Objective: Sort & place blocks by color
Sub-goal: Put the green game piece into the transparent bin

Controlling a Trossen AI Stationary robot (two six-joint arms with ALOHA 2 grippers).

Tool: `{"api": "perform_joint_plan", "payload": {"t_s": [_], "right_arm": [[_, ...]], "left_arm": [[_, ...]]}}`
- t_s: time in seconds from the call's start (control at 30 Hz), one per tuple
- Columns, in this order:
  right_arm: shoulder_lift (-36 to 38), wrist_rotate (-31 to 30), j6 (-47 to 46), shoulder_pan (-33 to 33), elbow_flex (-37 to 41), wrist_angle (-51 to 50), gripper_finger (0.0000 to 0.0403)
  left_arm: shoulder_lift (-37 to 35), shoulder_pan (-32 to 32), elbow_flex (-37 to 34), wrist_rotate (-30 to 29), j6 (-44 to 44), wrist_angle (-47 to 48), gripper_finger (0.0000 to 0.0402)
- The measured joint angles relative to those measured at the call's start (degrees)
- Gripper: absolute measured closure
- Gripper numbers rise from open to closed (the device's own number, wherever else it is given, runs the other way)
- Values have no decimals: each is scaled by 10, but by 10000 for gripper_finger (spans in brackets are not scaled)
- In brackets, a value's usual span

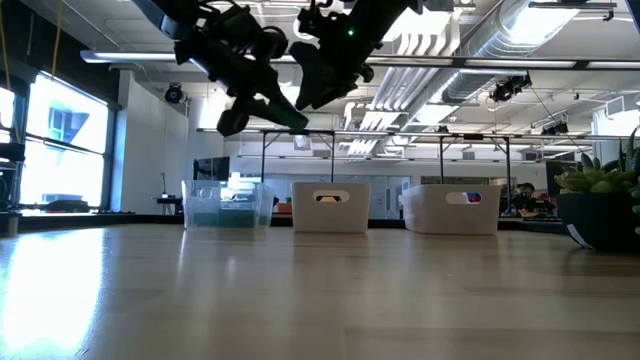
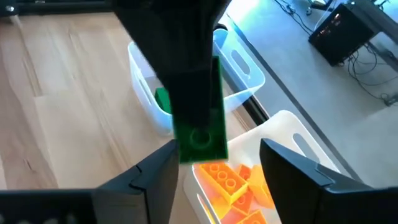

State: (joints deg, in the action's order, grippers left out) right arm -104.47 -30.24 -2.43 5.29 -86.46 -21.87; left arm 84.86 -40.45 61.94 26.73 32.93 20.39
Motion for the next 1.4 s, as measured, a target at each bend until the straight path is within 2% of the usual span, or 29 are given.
{"api": "perform_joint_plan", "payload": {"t_s": [0.27,0.63,0.83,1.1,1.23,1.4], "right_arm": [[0,-9,-8,-1,0,-5,188],[0,-17,-73,1,0,-6,187],[0,-21,-109,1,0,-6,187],[0,-28,-157,1,0,-11,187],[0,-27,-158,-1,0,-23,187],[0,-22,-173,-8,0,-25,187]], "left_arm": [[0,-51,0,-106,-106,99,336],[0,-104,0,-228,-236,127,332],[-1,-121,-2,-236,-329,133,322],[-1,-123,-2,-236,-412,126,267],[-1,-123,-2,-236,-412,117,238],[-1,-123,9,-228,-361,117,222]]}}
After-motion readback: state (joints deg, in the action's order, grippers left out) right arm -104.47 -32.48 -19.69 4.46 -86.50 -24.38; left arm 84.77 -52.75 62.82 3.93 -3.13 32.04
